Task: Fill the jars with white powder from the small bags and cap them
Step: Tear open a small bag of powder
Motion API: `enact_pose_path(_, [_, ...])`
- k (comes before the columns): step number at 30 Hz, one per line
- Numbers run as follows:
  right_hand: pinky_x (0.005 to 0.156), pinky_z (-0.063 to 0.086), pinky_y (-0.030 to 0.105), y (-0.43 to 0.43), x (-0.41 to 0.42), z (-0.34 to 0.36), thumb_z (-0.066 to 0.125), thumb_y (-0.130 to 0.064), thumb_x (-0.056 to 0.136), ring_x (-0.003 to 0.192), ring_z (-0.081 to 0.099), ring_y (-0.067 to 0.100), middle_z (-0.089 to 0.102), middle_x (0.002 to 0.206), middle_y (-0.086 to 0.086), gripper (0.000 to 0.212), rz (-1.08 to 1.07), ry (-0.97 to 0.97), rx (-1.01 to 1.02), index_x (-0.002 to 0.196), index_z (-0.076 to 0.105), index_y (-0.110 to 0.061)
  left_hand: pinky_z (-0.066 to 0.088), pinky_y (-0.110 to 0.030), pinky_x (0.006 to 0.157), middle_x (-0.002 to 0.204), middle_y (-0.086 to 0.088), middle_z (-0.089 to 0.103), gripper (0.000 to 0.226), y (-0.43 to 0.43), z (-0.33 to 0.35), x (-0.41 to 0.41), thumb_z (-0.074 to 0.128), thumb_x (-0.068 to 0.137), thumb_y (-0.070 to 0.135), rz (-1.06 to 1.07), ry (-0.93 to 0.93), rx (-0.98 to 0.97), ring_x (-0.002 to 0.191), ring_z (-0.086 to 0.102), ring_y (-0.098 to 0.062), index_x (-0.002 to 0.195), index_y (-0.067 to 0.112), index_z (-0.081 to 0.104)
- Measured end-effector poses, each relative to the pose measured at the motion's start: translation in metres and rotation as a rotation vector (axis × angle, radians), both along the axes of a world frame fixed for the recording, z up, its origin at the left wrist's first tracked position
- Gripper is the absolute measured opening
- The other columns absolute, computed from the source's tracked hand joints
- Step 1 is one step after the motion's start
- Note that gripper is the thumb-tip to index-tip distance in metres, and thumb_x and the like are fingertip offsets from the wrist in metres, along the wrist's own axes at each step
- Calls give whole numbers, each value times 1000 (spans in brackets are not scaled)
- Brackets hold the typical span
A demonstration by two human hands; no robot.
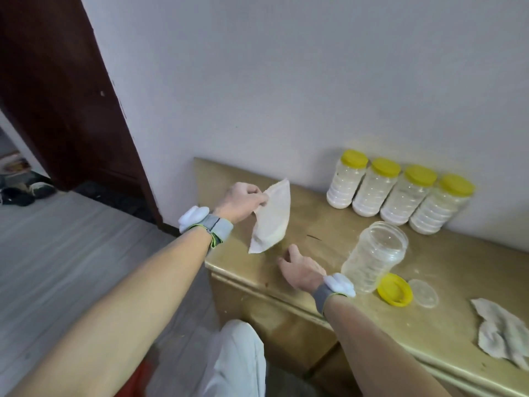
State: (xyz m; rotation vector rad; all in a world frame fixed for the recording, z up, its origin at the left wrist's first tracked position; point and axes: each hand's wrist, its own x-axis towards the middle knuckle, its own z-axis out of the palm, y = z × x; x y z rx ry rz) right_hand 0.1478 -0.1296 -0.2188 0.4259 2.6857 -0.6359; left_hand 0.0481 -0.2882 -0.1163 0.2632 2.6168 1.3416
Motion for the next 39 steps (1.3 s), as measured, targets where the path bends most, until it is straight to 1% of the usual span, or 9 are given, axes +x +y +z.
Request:
enact_pose_path(1, [86,45,41,1,0,2,35,-41,100,108,59,36,58,120,13,30,-38,12,-71,119,44,-18,37,-28,61,56,9,54,18,2,1,6,66,65,35,-58,-44,7,64,49,-18,66,17,68])
enact_pose_path(3, [70,51,36,4,3,4,37,-26,101,93,65,32,60,118,17,22,-234,73,-324,112,49,-11,37,-27,59,52,7,51,17,9,4,20,63,55,32,-165,-162,64,59,48,-18,60,16,63])
enact_pose_path(6, [56,51,30,8,21,11,39,-40,100,92,67,29,62,106,9,26,-538,166,-645,107,49,-18,41,-21,52,60,-1,56,11,21,8,39,62,57,25,-309,-340,101,53,56,-15,61,16,59])
enact_pose_path(10, [58,51,32,11,36,19,48,-54,92,97,69,33,69,104,6,34,-581,273,-821,95,55,-21,38,-25,56,69,-3,63,18,27,1,45,65,66,32,-309,-498,133,59,63,-21,68,15,60])
enact_pose_path(13, [66,51,33,17,44,35,53,-46,95,87,70,22,71,102,3,30,-535,368,-845,99,59,-18,37,-26,59,74,-3,64,21,31,-5,41,61,89,31,-208,-477,193,60,60,-20,75,16,64])
enact_pose_path(19, [68,50,30,31,52,71,56,-32,98,76,68,12,71,95,-3,19,-484,497,-942,106,65,-17,39,-26,63,79,2,66,24,43,-2,45,71,90,38,-231,-394,127,66,60,-17,93,14,71])
enact_pose_path(24, [66,53,28,35,52,81,57,-34,99,77,71,14,73,89,-1,25,-450,488,-961,104,70,-13,43,-25,66,84,4,71,24,53,-7,49,75,87,43,-265,-364,112,75,64,-16,90,20,71])
enact_pose_path(30, [60,54,23,42,54,74,63,-25,96,64,67,4,71,76,-4,20,-423,493,-872,99,73,-8,43,-23,65,81,6,72,17,57,-14,52,72,90,37,-310,-371,111,75,64,-13,88,20,71])
enact_pose_path(39, [62,52,28,47,56,69,66,-20,93,64,66,12,69,68,-3,15,-471,456,-985,79,69,-17,40,-23,67,77,4,68,10,61,-14,51,72,88,24,-335,-379,117,74,62,-13,80,20,72])
